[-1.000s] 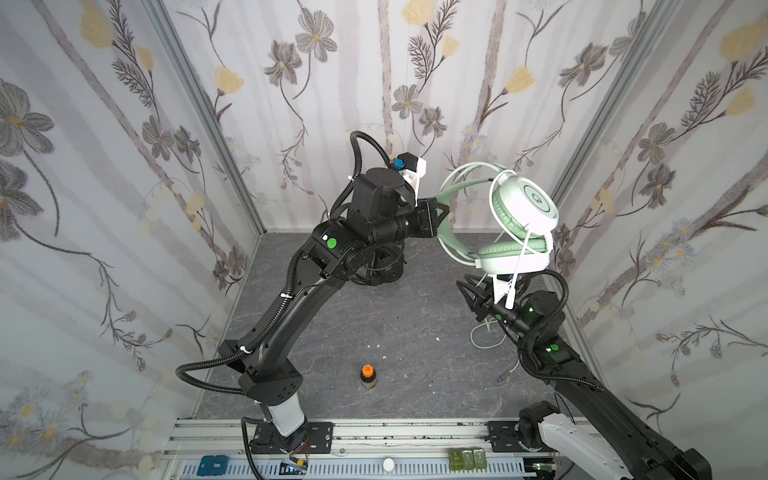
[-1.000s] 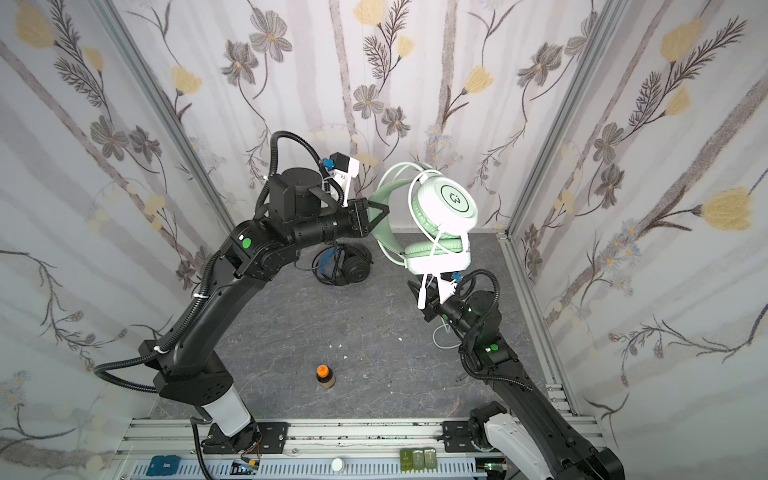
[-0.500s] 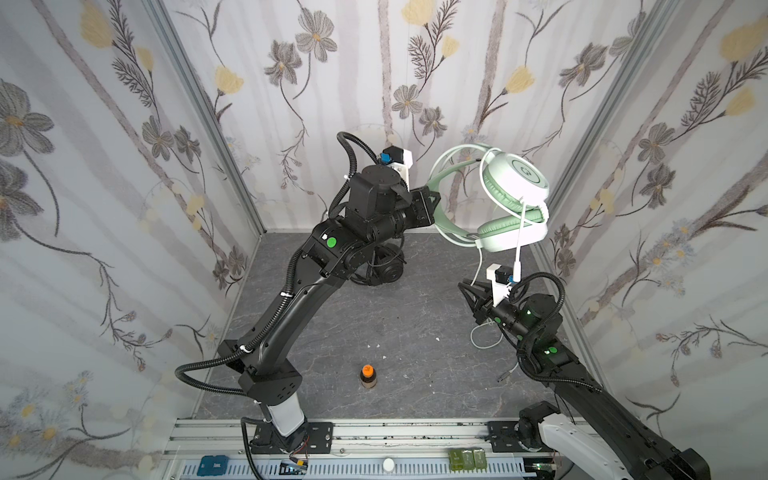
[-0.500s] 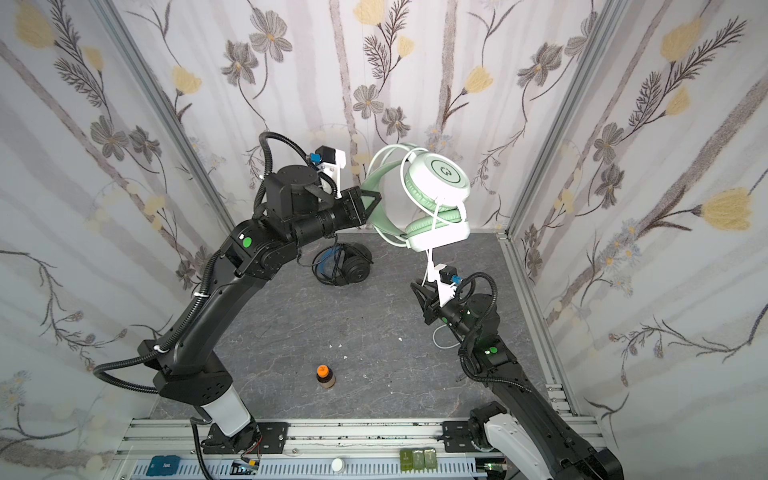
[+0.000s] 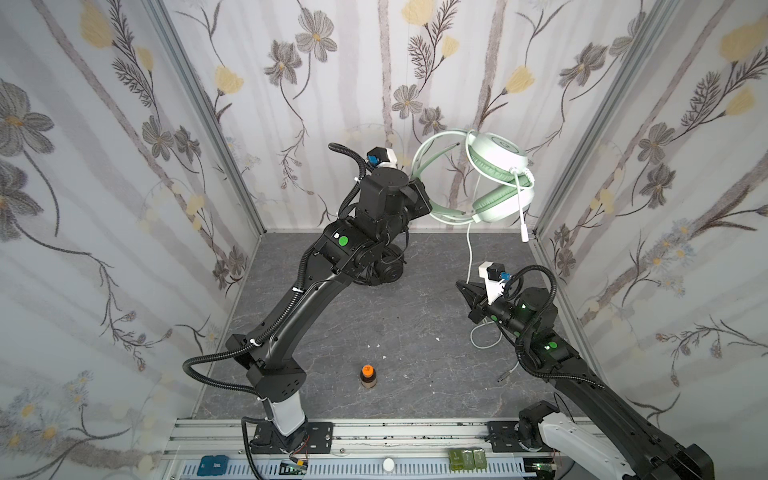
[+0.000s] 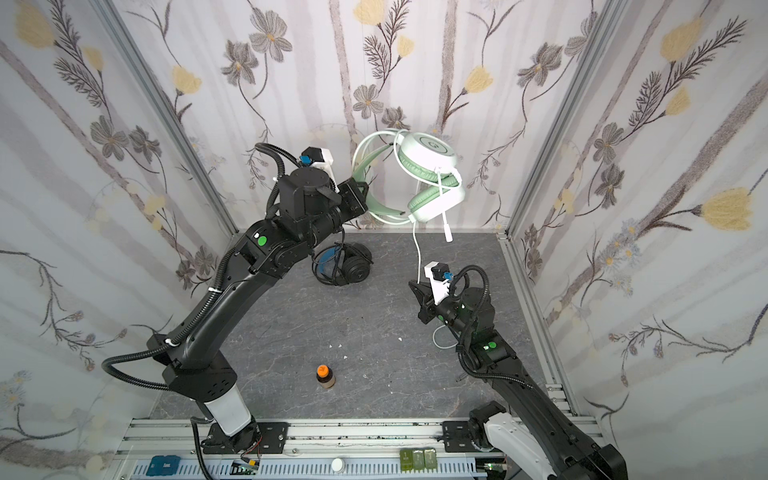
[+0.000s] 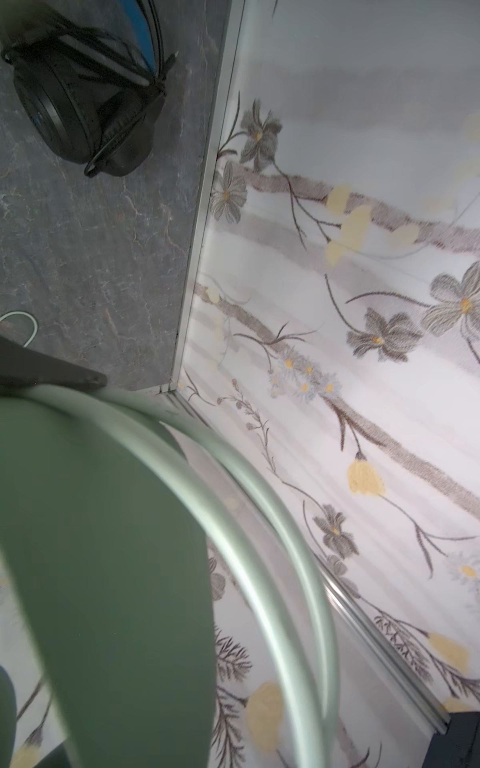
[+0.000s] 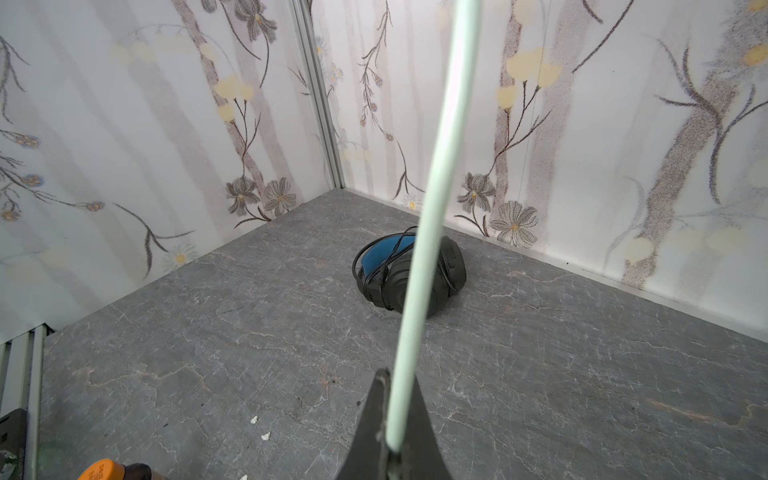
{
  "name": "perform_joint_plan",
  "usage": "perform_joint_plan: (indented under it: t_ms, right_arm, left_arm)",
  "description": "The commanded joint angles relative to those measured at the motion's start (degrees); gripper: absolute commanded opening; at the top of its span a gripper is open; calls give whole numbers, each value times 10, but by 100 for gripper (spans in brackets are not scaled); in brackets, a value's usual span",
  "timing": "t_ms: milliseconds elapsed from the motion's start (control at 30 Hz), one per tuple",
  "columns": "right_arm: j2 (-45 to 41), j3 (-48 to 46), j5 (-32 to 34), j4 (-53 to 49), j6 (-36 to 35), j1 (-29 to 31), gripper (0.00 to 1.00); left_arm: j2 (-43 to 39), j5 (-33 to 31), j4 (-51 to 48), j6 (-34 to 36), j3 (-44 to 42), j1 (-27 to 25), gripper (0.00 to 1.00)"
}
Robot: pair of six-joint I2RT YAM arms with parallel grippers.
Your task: Wrap the headphones
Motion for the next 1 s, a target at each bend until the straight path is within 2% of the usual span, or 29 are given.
perform_joint_plan:
  t_ms: [0, 300, 600, 667, 767, 967]
  right_arm:
    - [-6, 22, 61, -78, -43, 28, 0]
    - [-20, 126, 189, -225, -109, 143, 0]
    - [0, 277, 252, -344, -199, 175, 0]
    - [18, 310, 277, -370, -225, 175, 0]
    - [44, 341, 319, -388, -252, 175, 0]
    - [86, 385, 366, -404, -275, 169, 0]
  left_arm:
    - [22, -119, -7, -13, 41, 0, 0]
    - [109, -240, -96, 96, 119, 3, 0]
    - [151, -300, -127, 240, 100, 0, 0]
    - [146, -288, -115, 274, 66, -2, 0]
    - [133, -228, -111, 309, 15, -3, 0]
    - [100, -149, -146, 339, -72, -14, 0]
